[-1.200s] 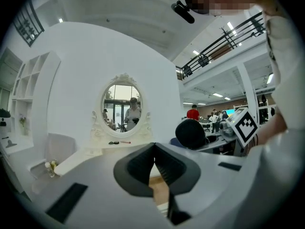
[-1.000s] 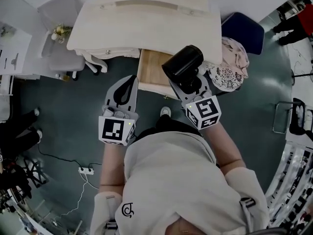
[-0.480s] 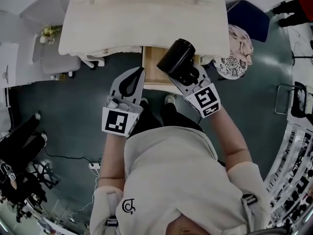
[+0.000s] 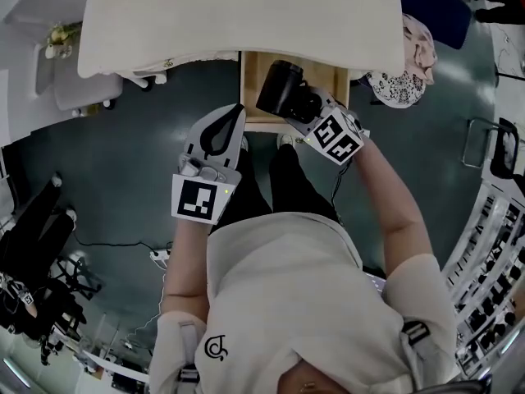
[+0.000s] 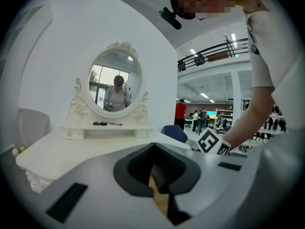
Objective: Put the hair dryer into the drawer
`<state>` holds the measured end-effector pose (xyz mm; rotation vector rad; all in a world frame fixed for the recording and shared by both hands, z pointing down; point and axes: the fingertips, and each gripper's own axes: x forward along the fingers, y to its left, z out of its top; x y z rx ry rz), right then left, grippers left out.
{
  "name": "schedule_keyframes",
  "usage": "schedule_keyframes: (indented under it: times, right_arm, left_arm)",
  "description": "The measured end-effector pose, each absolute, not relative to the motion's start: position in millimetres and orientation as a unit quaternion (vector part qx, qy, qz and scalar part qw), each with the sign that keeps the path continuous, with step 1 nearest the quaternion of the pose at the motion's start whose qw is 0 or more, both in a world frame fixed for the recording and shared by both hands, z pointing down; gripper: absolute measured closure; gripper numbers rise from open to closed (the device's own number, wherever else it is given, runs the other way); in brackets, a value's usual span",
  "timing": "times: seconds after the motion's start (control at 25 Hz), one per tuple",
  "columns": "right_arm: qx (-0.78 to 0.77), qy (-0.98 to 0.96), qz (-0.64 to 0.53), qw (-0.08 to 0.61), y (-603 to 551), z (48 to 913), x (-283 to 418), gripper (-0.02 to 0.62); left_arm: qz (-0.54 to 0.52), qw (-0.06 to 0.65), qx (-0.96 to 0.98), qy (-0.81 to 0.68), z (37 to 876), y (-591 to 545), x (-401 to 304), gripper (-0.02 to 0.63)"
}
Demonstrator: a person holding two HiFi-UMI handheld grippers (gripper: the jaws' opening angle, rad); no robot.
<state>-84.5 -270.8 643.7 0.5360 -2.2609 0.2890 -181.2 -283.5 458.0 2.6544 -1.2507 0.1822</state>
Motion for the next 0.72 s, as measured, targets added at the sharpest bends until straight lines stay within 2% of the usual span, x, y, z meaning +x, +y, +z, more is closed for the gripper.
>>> schedule_keyframes:
  times: [0.48, 0.72]
  right_arm:
    - [0.088, -0.845, 0.131, 0.510, -275.1, 735.3, -85.1, 0.344]
    - [0.089, -0.827, 0.143, 0.537, -278.7, 768.4, -82.7, 0.341]
  left_arm:
    - [0.086, 0.136, 0.883, -0.441, 503.4, -274.2, -191.5, 0.592]
    - [0.098, 0.134, 0.884, -0.436, 514.1, -278.6, -192.8, 0.592]
